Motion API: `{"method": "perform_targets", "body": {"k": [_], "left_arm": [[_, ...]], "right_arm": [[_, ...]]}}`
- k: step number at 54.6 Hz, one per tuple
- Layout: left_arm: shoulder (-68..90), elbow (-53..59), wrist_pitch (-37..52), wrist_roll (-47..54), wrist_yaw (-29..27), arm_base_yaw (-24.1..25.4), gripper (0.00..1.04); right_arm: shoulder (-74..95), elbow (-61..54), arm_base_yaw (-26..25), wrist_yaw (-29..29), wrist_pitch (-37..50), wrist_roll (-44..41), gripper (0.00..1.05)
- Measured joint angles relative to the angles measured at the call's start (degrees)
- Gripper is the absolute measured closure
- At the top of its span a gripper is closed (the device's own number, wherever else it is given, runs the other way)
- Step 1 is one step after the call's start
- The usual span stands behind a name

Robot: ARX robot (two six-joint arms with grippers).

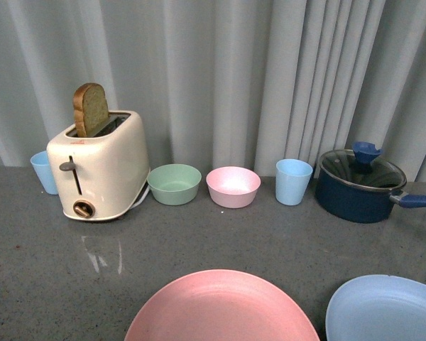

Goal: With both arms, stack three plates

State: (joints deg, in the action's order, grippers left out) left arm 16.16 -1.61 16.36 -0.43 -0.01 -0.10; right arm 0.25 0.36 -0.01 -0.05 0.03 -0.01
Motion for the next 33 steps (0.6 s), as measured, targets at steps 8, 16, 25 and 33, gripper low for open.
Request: {"method": "perform_targets", "body": {"k": [8,16,25,33], "left_arm": [[-3.0,0.0,-3.0,0.0,0.0,0.0,1.01],[-5.9,0.0,-6.0,0.0,0.0,0.0,1.01],[-15.7,0.0,-16.0,0.0,0.0,0.0,1.01],[-15.9,0.0,-16.3,0.0,0.0,0.0,1.01]], "right_arm": [[0.0,0.0,0.0,0.0,0.0,0.0,0.07],[0.0,0.0,0.0,0.0,0.0,0.0,0.07],[0.0,0.0,0.0,0.0,0.0,0.0,0.07],[0.0,0.0,0.0,0.0,0.0,0.0,0.07]]}}
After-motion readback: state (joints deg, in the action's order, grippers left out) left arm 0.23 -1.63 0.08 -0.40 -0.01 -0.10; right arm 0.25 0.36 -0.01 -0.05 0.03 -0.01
